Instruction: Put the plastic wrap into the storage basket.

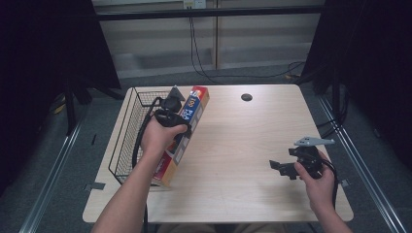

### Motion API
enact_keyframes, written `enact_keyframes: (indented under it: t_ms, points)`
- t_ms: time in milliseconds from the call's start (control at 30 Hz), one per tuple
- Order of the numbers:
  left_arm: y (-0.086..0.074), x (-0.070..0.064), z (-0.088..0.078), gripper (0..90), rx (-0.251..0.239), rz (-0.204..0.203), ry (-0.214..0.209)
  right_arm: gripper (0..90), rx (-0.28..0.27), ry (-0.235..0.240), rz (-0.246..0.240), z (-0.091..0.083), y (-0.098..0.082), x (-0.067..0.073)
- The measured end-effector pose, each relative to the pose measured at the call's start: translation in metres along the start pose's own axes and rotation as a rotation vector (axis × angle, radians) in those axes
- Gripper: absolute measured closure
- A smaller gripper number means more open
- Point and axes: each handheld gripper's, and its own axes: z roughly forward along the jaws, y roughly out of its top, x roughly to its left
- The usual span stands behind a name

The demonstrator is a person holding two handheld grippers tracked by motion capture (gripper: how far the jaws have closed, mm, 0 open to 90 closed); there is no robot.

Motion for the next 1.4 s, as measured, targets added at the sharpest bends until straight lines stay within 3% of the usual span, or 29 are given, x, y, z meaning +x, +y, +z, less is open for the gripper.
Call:
enact_keyframes:
  t_ms: [433,933,1400]
  points:
    - [-0.004,0.025,-0.013,42.1,-0.022,-0.065,0.050,5.9,-0.001,0.004,-0.002,0.000,0.000,0.000]
    - [-0.006,0.034,-0.019,42.1,-0.031,-0.089,0.071,5.9,0.002,0.006,-0.001,0.001,0.000,0.002]
    - [-0.010,0.049,-0.017,42.1,-0.032,-0.152,0.093,5.9,0.002,0.001,-0.001,0.000,0.000,0.002]
